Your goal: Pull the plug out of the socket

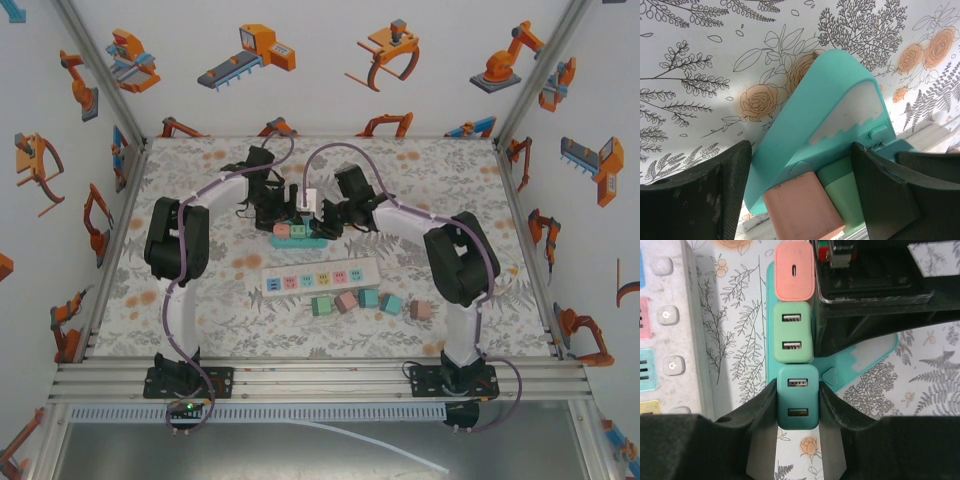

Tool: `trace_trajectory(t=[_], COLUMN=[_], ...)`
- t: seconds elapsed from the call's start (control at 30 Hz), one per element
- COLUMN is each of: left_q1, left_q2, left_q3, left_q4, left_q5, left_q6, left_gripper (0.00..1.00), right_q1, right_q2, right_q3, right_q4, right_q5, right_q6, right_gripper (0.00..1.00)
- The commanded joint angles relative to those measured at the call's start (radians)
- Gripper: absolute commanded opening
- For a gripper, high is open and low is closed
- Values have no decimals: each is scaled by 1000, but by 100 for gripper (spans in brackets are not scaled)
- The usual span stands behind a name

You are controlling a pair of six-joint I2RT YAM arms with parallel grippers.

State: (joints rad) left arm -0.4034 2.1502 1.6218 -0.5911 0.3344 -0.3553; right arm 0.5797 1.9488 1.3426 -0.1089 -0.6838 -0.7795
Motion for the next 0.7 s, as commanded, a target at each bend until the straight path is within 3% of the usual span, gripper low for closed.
trace_trajectory(t=[0.0,0.23,0.33,0.4,0.5,0.57,0.67], left_q1=[5,6,11,11,12,12,14], left_q2=[129,128,117,87,31,-3,-54], left_q3=[-63,-65,-66,-68,-55,-22,25], left_q4=[-141,-140,-124,-98,-57,-48,-32], left_q5=[-297,-296,-239,-209,-158,-136,-113], left_q6=[48,38,29,27,27,26,13], left_gripper=[73,73,73,74,75,75,77], right_q1=[13,14,13,12,11,7,5], right_q2=[-125,-147,-164,-176,-190,-198,-234], right_q3=[16,-29,-37,-37,-32,-16,-18], right_q4=[51,96,124,167,253,243,210], right_q5=[-65,-77,-45,-3,132,252,351], right_q6=[6,85,147,272,602,823,1004], right_gripper=[8,8,8,9,6,3,2])
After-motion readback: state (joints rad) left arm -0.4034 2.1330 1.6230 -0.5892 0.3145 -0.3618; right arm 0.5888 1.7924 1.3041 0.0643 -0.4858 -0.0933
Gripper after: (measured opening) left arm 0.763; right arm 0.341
